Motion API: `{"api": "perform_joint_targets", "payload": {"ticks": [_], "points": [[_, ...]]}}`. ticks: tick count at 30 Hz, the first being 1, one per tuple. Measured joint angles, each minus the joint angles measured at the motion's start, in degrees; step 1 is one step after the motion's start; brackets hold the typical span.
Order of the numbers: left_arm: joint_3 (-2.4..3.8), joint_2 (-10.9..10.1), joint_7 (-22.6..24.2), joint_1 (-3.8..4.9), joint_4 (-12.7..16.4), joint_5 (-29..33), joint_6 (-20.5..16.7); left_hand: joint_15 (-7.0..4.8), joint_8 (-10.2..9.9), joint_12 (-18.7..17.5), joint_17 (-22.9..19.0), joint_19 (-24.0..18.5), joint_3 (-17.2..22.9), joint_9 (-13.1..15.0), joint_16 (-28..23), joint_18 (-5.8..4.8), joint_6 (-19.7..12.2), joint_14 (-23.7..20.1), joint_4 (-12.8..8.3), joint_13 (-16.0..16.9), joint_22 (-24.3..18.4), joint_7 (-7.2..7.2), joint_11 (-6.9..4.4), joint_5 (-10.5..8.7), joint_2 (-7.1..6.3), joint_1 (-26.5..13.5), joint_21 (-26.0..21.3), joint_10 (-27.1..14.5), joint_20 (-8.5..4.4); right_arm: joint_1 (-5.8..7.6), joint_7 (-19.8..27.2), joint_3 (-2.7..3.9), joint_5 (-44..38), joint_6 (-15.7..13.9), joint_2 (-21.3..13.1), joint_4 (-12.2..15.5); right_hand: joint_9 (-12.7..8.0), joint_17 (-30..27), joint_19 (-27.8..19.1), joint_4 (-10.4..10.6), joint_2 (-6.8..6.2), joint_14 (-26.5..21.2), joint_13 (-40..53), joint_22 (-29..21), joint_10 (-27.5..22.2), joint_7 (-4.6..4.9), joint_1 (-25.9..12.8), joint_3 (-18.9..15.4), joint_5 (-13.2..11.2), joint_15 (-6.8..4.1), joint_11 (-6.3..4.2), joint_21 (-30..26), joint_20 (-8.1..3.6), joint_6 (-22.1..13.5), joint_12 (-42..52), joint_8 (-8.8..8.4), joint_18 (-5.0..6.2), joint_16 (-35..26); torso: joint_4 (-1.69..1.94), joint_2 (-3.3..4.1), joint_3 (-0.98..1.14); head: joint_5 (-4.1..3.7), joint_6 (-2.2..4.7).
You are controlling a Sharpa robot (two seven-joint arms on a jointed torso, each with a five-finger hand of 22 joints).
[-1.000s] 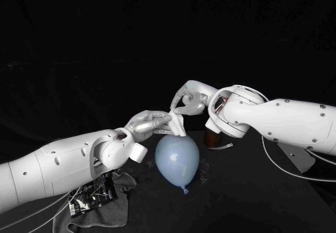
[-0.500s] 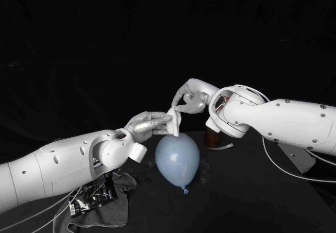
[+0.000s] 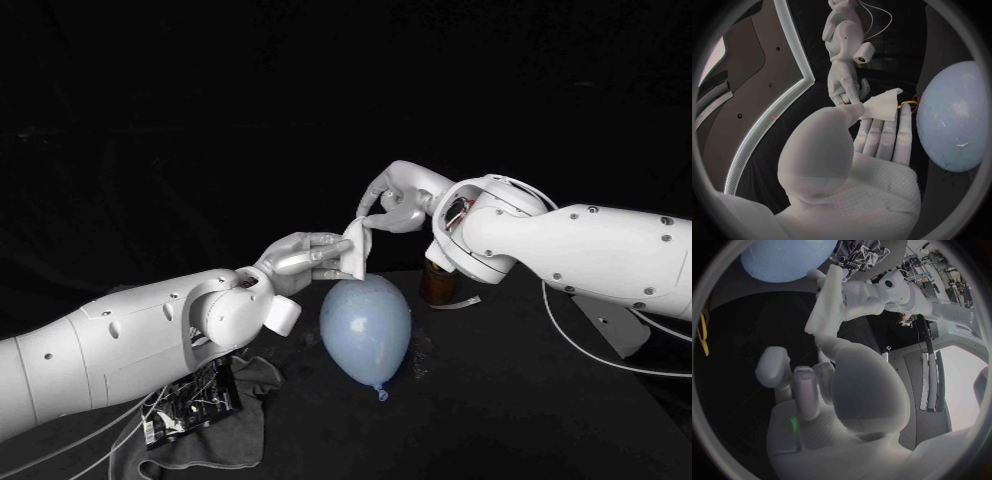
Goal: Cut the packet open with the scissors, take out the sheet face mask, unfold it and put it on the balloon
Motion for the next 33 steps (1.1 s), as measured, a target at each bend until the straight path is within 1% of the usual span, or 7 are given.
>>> {"api": "perform_joint_targets", "payload": {"ticks": [5, 10, 16, 22, 24, 27, 33], "points": [[-0.01, -0.15, -0.01, -0.11, 0.0, 0.17, 0.27, 0.29, -0.69, 0.0, -0.21, -1.84, -1.67, -0.61, -1.1, -0.03, -0.64, -1.58, 0.97, 0.0, -0.03, -0.22, -0.31, 0.0, -0.04, -0.46, -1.08, -0.32, 0.06, 0.0, -0.08, 0.0, -0.03, 0.03, -0.09, -0.2, -0.01, 0.0, 0.19, -0.14, 0.0, 0.0, -0.02, 0.0, 0.0, -0.01, 0.0, 0.14, 0.0, 0.0, 0.0, 0.2, -0.19, -0.01, 0.0, -0.01, 0.0, -0.02, 0.0, 0.0, 0.0, 0.02, 0.11], [-0.01, -0.19, 0.0, -0.16, 0.0, 0.31, 0.45, 0.3, -1.21, 0.0, -0.34, -2.57, -3.83, -1.13, -1.33, -0.06, -0.63, -1.94, 2.01, 0.0, -0.05, -0.21, -0.31, 0.0, -1.02, -1.59, -1.34, -0.32, 0.11, 0.0, -0.15, 0.0, -0.05, 0.1, -0.08, -0.3, -0.02, -0.01, 0.19, -0.14, 0.0, 0.0, -0.05, -0.01, 0.0, -0.03, 0.0, 0.14, 0.0, 0.0, 0.0, 0.2, -0.19, -0.04, 0.0, -0.06, 0.0, 0.04, 0.0, 0.0, 0.0, 0.01, 0.16], [-0.01, -0.16, 0.1, -0.18, 0.01, 0.52, 0.52, 0.3, -1.25, 0.0, -0.34, -2.97, -4.67, -1.4, -1.55, -0.07, -0.63, -1.94, 2.75, 0.0, -0.05, -0.21, -0.33, 0.0, -0.79, -1.82, -1.56, -0.3, 0.1, 0.01, -0.19, 0.0, -0.05, 0.16, 0.15, -0.36, 0.0, -0.05, 0.19, -0.14, 0.0, 0.0, -0.04, -0.04, 0.0, 0.11, 0.0, 0.14, 0.0, 0.0, 0.0, 0.2, -0.19, 0.11, 0.0, -0.04, 0.0, 0.16, -0.01, 0.01, 0.01, 0.04, 0.03], [-0.01, -0.15, 0.14, -0.19, 0.01, 0.73, 0.52, 0.3, -1.49, 0.0, -0.34, -2.97, -5.21, -1.57, -1.55, -0.09, -0.63, -1.94, 2.97, 0.06, -0.05, -0.21, -0.87, 0.0, -0.65, -1.68, -1.8, 0.25, 0.1, 0.01, -0.22, 0.0, -0.06, 0.18, 0.36, -0.57, 0.02, -0.04, 0.19, -0.14, 0.0, 0.0, -0.01, -0.04, 0.0, 0.11, 0.0, 0.14, 0.0, 0.0, 0.0, 0.19, -0.19, 0.11, 0.0, 0.08, 0.0, 0.16, 0.0, 0.01, 0.0, 0.09, -0.09], [-0.01, -0.15, 0.15, -0.19, 0.01, 0.84, 0.5, 0.3, -1.49, 0.0, -0.34, -2.97, -5.37, -1.68, -1.55, -0.09, -0.21, -1.94, 3.13, 0.05, -0.04, -0.23, -0.95, 0.0, -0.21, -1.24, -1.8, 0.33, 0.1, 0.01, -0.23, 0.0, -0.06, 0.19, 0.39, -0.61, 0.04, -0.04, 0.19, -0.14, 0.0, 0.0, -0.01, -0.04, 0.0, 0.11, 0.0, 0.14, 0.0, 0.0, 0.0, 0.19, -0.19, 0.11, 0.0, 0.08, 0.0, 0.16, 0.0, 0.01, -0.01, 0.09, -0.13], [-0.01, -0.15, 0.19, -0.19, -0.01, 1.07, 0.44, 0.3, -1.49, 0.0, -0.34, -2.97, -5.28, -1.81, -1.55, -0.11, 0.43, -1.94, 4.04, 0.05, -0.04, 0.0, -1.03, 0.0, 2.19, -1.33, -1.8, 0.86, 0.1, 0.01, -0.25, 0.0, -0.06, 0.21, 0.41, -0.67, 0.04, -0.04, 0.19, -0.14, 0.0, 0.0, 0.0, -0.03, 0.0, 0.11, 0.0, 0.14, 0.0, 0.0, 0.0, 0.19, -0.19, 0.11, 0.0, 0.08, 0.0, 0.14, -0.01, 0.01, -0.02, 0.12, -0.13], [-0.01, -0.16, 0.28, -0.19, -0.12, 1.7, 0.35, 0.09, -1.49, 0.0, -0.34, -2.97, -4.79, -1.92, -1.78, -0.12, 1.38, -1.72, 5.44, 0.05, -0.04, -0.06, -1.24, 0.0, 4.7, -0.54, -1.8, 1.06, 0.1, 0.01, -0.3, 0.0, -0.06, 0.24, 0.42, -0.78, 0.03, 0.0, 0.19, -0.14, -0.18, 0.0, 0.0, -0.01, 0.0, 0.11, -0.18, 0.14, 0.0, 0.0, 0.0, 0.15, -0.19, 0.11, 0.0, 0.07, 0.0, 0.04, -0.01, -0.01, -0.01, 0.17, -0.14]]}}
